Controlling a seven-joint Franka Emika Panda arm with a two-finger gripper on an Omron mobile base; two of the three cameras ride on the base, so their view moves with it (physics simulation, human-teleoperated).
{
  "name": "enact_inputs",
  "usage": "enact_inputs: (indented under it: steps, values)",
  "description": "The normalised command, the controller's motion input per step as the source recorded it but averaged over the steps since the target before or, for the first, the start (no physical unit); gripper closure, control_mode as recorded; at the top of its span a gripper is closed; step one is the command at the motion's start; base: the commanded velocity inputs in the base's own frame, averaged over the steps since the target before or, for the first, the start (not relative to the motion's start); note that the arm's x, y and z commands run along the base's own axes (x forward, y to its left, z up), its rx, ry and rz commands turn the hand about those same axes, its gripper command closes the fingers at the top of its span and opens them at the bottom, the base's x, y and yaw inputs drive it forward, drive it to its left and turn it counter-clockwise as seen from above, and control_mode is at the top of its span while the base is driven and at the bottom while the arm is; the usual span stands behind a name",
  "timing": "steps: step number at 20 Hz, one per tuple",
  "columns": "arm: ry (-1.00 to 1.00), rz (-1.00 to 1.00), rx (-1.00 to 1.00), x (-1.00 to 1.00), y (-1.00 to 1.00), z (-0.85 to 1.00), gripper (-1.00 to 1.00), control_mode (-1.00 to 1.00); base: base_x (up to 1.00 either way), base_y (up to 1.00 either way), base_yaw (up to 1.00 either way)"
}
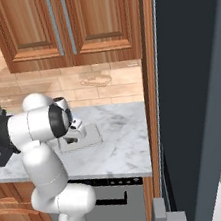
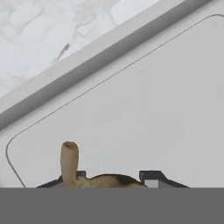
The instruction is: Take the garlic and corn out of the freezer and place them in the tupperware container on the counter. Then put the tupperware containing the vegetables back in the freezer.
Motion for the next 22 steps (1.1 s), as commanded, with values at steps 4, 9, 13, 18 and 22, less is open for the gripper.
enact_inputs:
  steps: [4, 9, 13, 18, 22]
  values:
    - [0.00, 0.00, 0.00, 0.38, 0.15, -0.13, 1.00, -1.00, 0.00, 0.00, 0.00]
    - [0.00, 0.00, 0.00, 0.06, 0.07, -0.11, -1.00, -1.00, 0.00, 0.00, 0.00]
    - [-0.07, 0.00, 0.00, -0.05, 0.00, 0.02, -1.00, -1.00, 0.00, 0.00, 0.00]
    - [-0.08, 0.00, 0.00, -0.04, 0.00, 0.21, -1.00, -1.00, 0.00, 0.00, 0.00]
    - [-0.08, 0.00, 0.00, -0.08, 0.00, 0.48, -1.00, -1.00, 0.00, 0.00, 0.00]
